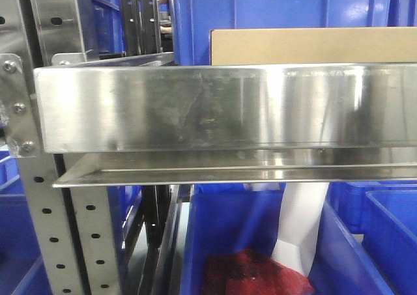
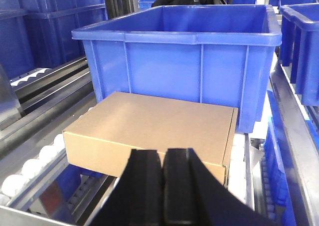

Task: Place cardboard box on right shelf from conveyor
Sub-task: 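Lower the box onto the shelf and open the right gripper, then withdraw the open right gripper from the box on the shelf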

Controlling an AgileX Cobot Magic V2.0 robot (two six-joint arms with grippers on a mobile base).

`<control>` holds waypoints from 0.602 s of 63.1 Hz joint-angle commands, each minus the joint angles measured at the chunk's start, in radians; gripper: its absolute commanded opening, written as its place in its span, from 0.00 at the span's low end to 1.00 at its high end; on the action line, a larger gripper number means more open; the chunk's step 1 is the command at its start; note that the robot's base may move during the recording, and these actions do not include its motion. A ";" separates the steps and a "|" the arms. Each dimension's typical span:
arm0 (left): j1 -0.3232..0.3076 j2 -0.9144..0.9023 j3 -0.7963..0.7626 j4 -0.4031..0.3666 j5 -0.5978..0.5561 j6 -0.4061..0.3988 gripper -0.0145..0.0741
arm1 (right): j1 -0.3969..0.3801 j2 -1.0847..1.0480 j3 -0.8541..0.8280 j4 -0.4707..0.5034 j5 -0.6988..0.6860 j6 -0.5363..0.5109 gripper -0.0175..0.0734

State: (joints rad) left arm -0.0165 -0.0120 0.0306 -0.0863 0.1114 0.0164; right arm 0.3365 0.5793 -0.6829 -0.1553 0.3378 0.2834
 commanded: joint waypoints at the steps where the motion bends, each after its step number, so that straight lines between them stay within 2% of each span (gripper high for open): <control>1: -0.005 -0.012 -0.003 -0.005 -0.084 -0.005 0.03 | -0.024 -0.015 -0.026 0.009 -0.071 -0.064 0.26; 6: -0.005 -0.012 -0.003 -0.005 -0.084 -0.005 0.03 | -0.079 -0.044 -0.001 0.084 -0.074 -0.182 0.26; 12: -0.005 -0.012 -0.003 -0.005 -0.084 -0.005 0.03 | -0.181 -0.116 0.059 0.208 -0.078 -0.349 0.26; 16: -0.005 -0.012 -0.003 -0.005 -0.084 -0.005 0.03 | -0.253 -0.171 0.110 0.257 -0.082 -0.416 0.26; 27: -0.005 -0.012 -0.003 -0.005 -0.084 -0.005 0.03 | -0.373 -0.345 0.312 0.264 -0.162 -0.438 0.26; 38: -0.005 -0.012 -0.003 -0.005 -0.084 -0.005 0.03 | -0.423 -0.484 0.492 0.264 -0.215 -0.436 0.26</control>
State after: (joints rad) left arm -0.0165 -0.0120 0.0306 -0.0863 0.1114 0.0164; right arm -0.0689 0.1385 -0.2373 0.0994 0.2474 -0.1415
